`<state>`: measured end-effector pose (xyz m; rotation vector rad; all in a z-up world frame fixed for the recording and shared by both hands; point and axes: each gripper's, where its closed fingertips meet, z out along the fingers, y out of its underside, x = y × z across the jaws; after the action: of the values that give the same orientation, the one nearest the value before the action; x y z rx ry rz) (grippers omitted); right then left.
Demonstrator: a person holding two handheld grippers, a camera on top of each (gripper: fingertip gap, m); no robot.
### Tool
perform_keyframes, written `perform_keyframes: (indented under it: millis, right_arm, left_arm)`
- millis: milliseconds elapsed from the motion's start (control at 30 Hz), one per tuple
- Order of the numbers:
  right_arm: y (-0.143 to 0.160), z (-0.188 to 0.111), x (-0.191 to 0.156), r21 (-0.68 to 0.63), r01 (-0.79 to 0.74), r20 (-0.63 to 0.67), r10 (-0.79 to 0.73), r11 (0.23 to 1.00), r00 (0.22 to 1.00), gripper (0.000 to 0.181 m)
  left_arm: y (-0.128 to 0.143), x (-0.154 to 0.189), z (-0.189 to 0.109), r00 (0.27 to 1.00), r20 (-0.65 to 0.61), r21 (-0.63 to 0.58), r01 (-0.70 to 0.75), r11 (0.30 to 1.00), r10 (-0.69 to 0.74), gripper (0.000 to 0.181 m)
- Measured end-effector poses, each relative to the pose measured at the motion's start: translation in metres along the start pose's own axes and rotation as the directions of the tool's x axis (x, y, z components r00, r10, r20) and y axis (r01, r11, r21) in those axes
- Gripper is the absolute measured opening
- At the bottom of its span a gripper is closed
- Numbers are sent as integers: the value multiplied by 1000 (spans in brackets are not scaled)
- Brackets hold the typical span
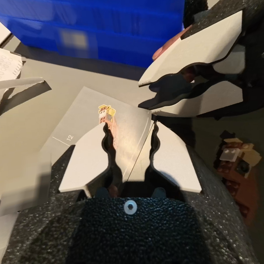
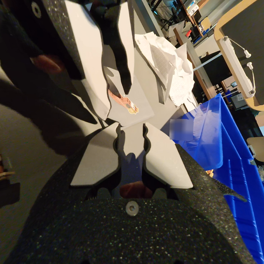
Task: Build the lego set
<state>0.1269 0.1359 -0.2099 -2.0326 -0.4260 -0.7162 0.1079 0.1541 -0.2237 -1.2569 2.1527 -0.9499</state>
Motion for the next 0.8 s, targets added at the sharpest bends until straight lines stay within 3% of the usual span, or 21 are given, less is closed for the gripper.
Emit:
perform_keyframes:
  millis: [467,800]
  right_arm:
    - [-1,-1,1,6,-7,-4,7,1000,1000,30]
    - [-1,-1,2,9,-12,-11,12,1000,1000,30]
  left_arm:
    - [-4,-1,3,994,93,-7,-62,998,63,54]
    - [-4,0,1,979,152,-27,-133,991,135,31]
